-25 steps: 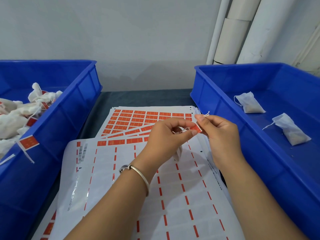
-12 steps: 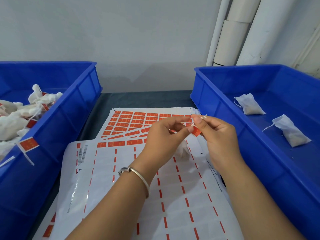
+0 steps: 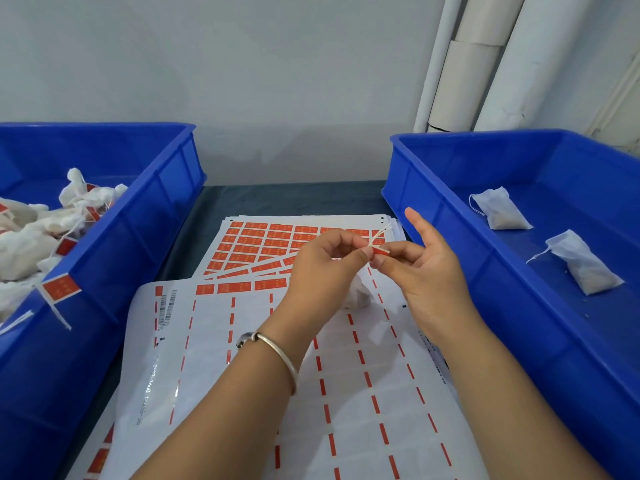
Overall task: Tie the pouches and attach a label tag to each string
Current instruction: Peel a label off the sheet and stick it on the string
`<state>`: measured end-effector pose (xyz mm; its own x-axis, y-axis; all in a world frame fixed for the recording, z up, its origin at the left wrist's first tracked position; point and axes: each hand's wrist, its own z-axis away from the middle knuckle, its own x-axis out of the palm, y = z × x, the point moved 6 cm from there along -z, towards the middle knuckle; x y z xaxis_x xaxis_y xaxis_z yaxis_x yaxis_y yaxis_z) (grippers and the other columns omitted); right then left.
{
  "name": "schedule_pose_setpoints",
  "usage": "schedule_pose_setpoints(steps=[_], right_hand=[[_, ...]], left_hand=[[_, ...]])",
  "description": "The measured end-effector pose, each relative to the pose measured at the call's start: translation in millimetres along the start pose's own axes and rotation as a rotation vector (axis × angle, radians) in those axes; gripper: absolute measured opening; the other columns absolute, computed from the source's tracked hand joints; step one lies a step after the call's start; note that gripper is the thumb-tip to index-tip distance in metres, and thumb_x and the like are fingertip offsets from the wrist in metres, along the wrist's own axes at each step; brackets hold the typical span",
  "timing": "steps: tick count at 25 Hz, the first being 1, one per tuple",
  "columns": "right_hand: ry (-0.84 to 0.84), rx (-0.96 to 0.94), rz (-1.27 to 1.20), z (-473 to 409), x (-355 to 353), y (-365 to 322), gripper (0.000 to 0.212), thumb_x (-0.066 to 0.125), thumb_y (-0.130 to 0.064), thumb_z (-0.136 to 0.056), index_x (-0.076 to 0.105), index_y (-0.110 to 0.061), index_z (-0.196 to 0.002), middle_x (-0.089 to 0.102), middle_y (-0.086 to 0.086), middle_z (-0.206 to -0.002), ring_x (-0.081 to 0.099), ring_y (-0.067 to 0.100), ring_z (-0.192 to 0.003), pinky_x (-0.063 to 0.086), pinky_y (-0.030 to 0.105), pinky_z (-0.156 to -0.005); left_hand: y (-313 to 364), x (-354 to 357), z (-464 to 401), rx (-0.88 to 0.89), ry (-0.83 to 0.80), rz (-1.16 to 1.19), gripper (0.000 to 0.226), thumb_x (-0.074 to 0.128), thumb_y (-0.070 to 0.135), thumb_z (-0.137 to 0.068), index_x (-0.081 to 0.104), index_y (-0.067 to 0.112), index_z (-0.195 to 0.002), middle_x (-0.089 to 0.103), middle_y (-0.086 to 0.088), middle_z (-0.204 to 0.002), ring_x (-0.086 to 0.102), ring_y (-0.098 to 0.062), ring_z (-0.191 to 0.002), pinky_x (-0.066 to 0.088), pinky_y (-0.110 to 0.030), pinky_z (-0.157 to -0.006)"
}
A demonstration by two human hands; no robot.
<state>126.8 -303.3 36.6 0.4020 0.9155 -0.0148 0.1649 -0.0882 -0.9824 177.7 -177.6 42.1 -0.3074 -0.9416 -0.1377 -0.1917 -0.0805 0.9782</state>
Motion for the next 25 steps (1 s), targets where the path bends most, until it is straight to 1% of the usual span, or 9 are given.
schedule_pose_setpoints(steps=[4,8,12,13,15,17,19,22,25], right_hand=[[-0.033,-0.009,0.045,2,3,-5,0.084,0.074,-0.016,-0.076,0.028,-0.026,-0.146,0.073,-0.013,-0.078,0.068,-0.001,-0.081,0.046,0.003,-0.065],[0.006,0.038,-0.041,2,2,-2,0.082,0.071,-0.010,-0.078,0.028,-0.025,-0.146,0.073,-0.011,-0.078,0.069,-0.001,-0.081,0.047,0.005,-0.063],[0.040,0.045,-0.081,2,4,2,0.085,0.073,-0.012,-0.076,0.027,-0.025,-0.147,0.073,-0.012,-0.080,0.068,0.000,-0.086,0.049,0.007,-0.066],[0.059,0.038,-0.091,2,3,2,0.084,0.073,-0.010,-0.076,0.028,-0.026,-0.146,0.073,-0.010,-0.081,0.069,0.001,-0.087,0.051,0.009,-0.069],[0.102,0.031,-0.124,0,-1,3,0.078,0.070,-0.004,-0.080,0.032,-0.028,-0.144,0.074,-0.007,-0.084,0.069,0.007,-0.090,0.055,0.021,-0.080],[0.125,0.029,-0.167,-1,-4,4,0.073,0.067,-0.001,-0.081,0.036,-0.032,-0.140,0.073,-0.003,-0.084,0.070,0.013,-0.092,0.055,0.031,-0.085],[0.124,0.027,-0.197,-1,-3,5,0.070,0.067,-0.001,-0.081,0.040,-0.036,-0.136,0.073,-0.003,-0.083,0.070,0.014,-0.092,0.057,0.028,-0.080],[0.132,0.023,-0.219,0,-1,6,0.068,0.067,-0.003,-0.081,0.041,-0.042,-0.130,0.073,-0.003,-0.083,0.071,0.013,-0.090,0.057,0.024,-0.073],[0.131,-0.004,-0.213,0,0,3,0.068,0.067,-0.001,-0.082,0.038,-0.045,-0.125,0.073,-0.005,-0.079,0.070,0.010,-0.088,0.055,0.017,-0.070]], left_hand=[[5,-4,0,0.027,0.017,-0.058,0.019,0.067,0.023,-0.084,0.063,0.033,-0.068,0.064,0.020,-0.066,0.062,-0.003,-0.076,0.046,-0.016,-0.067],[9,-4,2,0.081,0.022,-0.080,0.019,0.067,0.024,-0.083,0.064,0.036,-0.069,0.065,0.021,-0.066,0.061,0.003,-0.074,0.045,-0.008,-0.060],[11,-4,3,0.097,-0.007,-0.047,0.013,0.070,0.026,-0.079,0.063,0.037,-0.076,0.066,0.023,-0.065,0.060,0.008,-0.069,0.043,-0.002,-0.057],[11,-4,2,0.089,-0.011,-0.057,0.013,0.071,0.028,-0.076,0.062,0.037,-0.077,0.065,0.023,-0.065,0.060,0.008,-0.069,0.043,-0.003,-0.058],[9,-4,1,0.053,-0.039,-0.133,0.011,0.072,0.034,-0.072,0.062,0.038,-0.072,0.063,0.023,-0.065,0.059,0.003,-0.069,0.045,-0.005,-0.055],[7,-2,1,0.021,-0.079,-0.246,0.017,0.072,0.032,-0.076,0.061,0.038,-0.064,0.060,0.024,-0.063,0.057,-0.001,-0.067,0.042,-0.005,-0.050],[6,0,0,0.028,-0.117,-0.339,0.019,0.068,0.032,-0.081,0.060,0.040,-0.065,0.058,0.026,-0.063,0.056,0.000,-0.066,0.042,-0.007,-0.050],[10,3,0,0.063,-0.182,-0.442,0.006,0.062,0.034,-0.086,0.062,0.037,-0.081,0.057,0.024,-0.071,0.056,-0.001,-0.068,0.037,-0.009,-0.057],[16,4,-1,0.124,-0.178,-0.491,0.008,0.060,0.030,-0.088,0.065,0.033,-0.083,0.058,0.021,-0.068,0.056,-0.001,-0.066,0.037,-0.011,-0.058]])
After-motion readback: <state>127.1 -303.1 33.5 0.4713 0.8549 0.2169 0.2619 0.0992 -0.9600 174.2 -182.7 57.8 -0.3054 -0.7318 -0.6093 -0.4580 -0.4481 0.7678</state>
